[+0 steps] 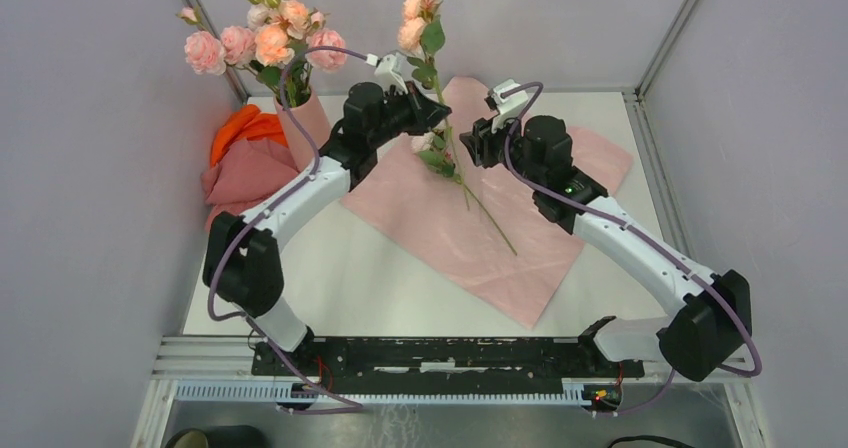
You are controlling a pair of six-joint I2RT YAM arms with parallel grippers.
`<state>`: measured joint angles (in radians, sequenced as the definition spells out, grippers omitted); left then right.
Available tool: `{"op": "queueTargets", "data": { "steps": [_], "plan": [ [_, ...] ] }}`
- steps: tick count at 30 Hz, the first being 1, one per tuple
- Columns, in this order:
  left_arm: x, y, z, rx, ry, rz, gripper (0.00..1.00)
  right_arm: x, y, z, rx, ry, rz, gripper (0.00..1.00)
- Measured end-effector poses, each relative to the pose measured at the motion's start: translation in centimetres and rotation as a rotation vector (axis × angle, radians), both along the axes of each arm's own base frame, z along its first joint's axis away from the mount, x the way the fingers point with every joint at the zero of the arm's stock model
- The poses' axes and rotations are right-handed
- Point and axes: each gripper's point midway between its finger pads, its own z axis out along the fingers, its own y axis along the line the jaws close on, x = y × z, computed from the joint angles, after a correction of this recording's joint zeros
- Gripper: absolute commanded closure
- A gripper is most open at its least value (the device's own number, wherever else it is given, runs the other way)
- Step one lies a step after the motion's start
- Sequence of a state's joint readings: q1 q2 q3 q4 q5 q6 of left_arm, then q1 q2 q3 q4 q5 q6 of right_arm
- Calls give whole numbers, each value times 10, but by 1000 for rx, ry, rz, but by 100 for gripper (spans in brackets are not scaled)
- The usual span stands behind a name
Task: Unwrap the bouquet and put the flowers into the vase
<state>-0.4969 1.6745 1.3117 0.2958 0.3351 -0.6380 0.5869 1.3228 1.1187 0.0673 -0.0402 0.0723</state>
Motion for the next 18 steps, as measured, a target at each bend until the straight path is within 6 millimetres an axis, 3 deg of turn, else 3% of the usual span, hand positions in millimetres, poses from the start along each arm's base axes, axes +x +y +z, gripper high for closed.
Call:
{"op": "queueTargets", "data": {
  "steps": [3,6,10,13,18],
  "plan": [
    [4,27,26,110,-67,122,98,-3,-7,7,6,-26,-22,58],
    [2,64,76,184,-181,273,98,-1,-10,8,0,-35,-41,58],
    [-15,115,144,237,-343,451,98,0,-11,4,-8,-30,-47,58],
    [-32,151,184,264,-437,577,98,2,-10,0,-12,-24,-46,59],
    [-55,201,223,341,-533,764,98,6,-7,-9,-25,-6,-45,59]
  ]
}}
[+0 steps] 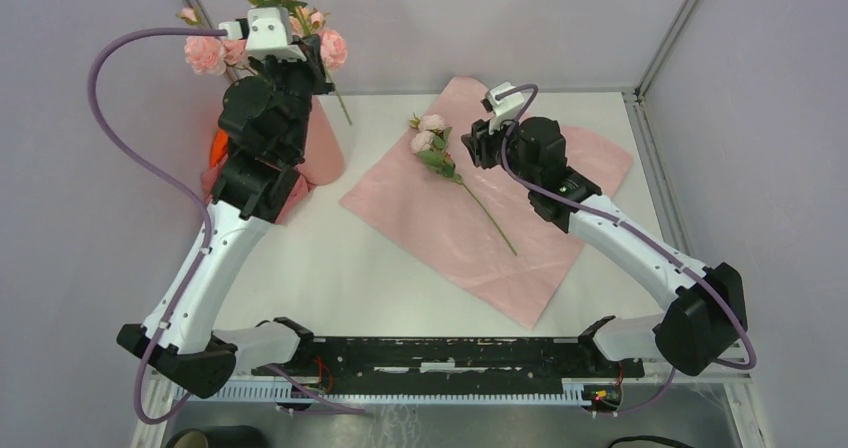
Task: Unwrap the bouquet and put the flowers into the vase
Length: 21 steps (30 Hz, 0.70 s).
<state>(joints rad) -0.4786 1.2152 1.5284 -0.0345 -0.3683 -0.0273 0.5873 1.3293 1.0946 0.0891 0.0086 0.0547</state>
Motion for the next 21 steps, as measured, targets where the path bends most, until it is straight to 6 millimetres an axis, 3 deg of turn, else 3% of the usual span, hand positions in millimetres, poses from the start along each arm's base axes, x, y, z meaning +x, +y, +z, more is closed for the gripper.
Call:
{"op": "queueTargets", "data": {
  "steps": [6,13,16,21],
  "plan": [
    [-6,64,12,102,-18,293,98,4,3,-12,-15,23,3,60],
    [18,133,-3,150,32,506,98,6,4,-22,-37,41,5,61],
    [35,150,-10,161,51,540,98,6,4,-23,-45,38,6,61],
    [72,157,-20,156,68,520,98,7,2,-23,-57,33,0,61]
  ]
}}
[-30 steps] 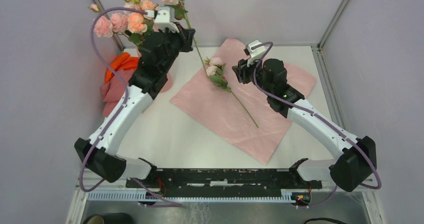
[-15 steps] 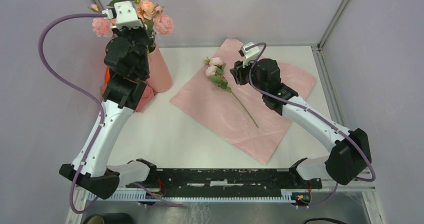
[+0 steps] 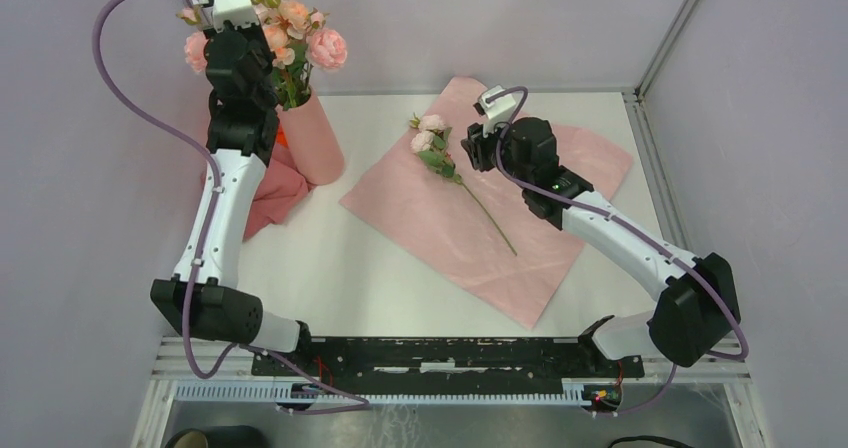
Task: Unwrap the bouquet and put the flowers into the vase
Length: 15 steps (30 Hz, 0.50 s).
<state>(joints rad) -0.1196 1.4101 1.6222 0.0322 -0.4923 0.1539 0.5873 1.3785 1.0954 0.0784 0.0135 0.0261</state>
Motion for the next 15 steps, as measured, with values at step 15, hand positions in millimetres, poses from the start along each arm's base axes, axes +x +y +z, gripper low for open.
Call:
{"op": "queueTargets", "data": {
  "steps": [15],
  "plan": [
    [3,2,59,-29,-125,-70,98,8,-2,-25,-46,44,-30,62]
  ]
}}
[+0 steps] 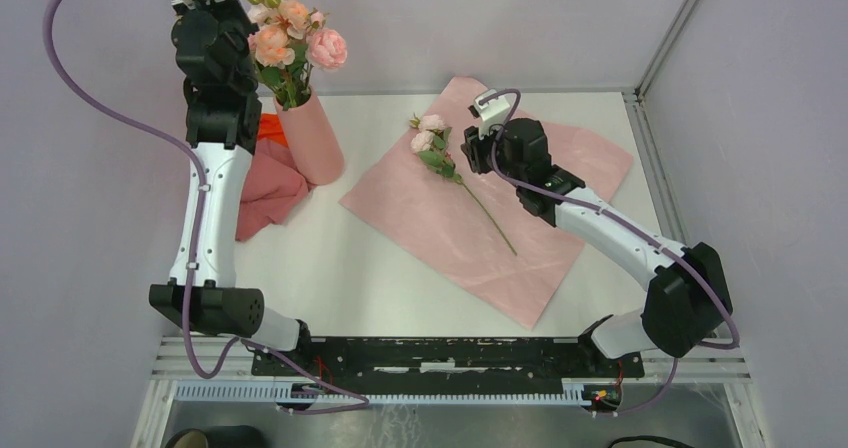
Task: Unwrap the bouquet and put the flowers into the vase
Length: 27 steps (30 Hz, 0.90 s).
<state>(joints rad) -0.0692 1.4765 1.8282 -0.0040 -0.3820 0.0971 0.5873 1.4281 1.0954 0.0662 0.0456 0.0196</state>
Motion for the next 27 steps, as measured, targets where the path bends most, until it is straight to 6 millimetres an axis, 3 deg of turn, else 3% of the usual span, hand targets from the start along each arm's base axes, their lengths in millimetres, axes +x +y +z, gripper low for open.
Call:
{"op": "queueTargets", "data": {
  "steps": [18,27],
  "plan": [
    [15,-3,-31,-91,43,-71,98,3,-2,-3,-28,-8,-6,62],
    [36,-2,-111,-137,188,-66,98,5,-5,-6,-43,-10,-17,63]
  ]
}}
